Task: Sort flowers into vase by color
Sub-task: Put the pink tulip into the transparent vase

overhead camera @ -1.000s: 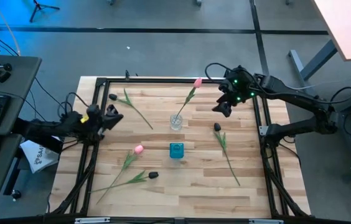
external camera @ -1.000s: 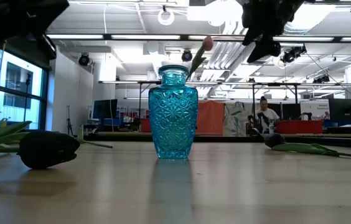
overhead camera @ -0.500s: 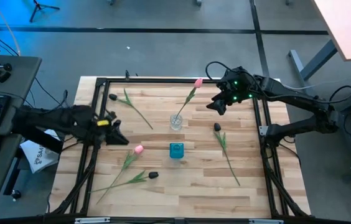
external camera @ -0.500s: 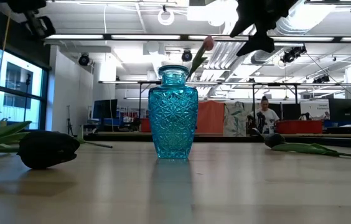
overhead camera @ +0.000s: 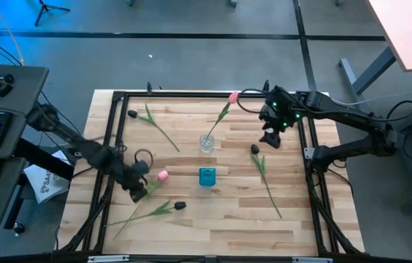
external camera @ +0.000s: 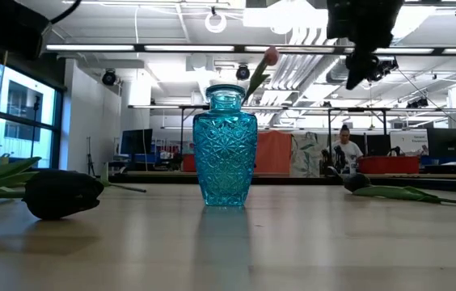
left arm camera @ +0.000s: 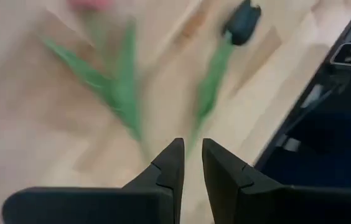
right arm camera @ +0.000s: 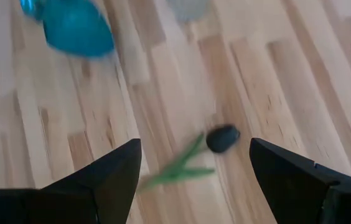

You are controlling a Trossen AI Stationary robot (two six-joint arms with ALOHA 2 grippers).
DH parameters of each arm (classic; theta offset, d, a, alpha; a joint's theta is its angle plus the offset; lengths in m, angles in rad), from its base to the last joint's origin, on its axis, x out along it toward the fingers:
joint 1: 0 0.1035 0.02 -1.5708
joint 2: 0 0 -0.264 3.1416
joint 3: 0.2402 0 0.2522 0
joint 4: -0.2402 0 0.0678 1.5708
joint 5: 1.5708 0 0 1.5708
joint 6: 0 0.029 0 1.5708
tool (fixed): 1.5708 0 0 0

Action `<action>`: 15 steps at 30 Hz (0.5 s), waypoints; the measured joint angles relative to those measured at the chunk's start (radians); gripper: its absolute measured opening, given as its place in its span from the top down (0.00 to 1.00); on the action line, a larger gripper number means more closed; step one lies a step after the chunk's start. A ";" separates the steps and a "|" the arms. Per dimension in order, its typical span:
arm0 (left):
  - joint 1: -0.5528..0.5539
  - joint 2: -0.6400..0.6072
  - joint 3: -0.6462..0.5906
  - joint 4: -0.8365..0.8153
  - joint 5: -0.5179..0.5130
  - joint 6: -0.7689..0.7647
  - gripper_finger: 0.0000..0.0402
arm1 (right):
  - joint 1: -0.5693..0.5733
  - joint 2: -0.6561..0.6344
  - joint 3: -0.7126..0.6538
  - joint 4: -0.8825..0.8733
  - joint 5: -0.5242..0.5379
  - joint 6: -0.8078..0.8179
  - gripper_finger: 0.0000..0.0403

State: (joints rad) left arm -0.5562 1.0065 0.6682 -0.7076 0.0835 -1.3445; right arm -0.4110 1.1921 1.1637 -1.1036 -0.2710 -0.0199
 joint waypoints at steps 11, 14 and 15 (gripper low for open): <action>-0.162 0.338 0.145 -0.041 0.047 -0.267 0.88 | 0.000 -0.004 0.000 -0.037 -0.055 -0.080 0.27; -0.161 0.396 0.147 -0.040 0.040 -0.205 0.88 | 0.001 -0.004 0.000 -0.041 -0.108 -0.037 0.27; -0.160 0.414 0.147 -0.035 0.036 -0.183 0.88 | 0.005 -0.004 0.000 -0.043 -0.134 -0.015 0.27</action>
State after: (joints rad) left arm -0.7159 1.4203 0.8154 -0.7431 0.1192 -1.5278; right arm -0.4063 1.1877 1.1636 -1.1463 -0.4050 -0.0349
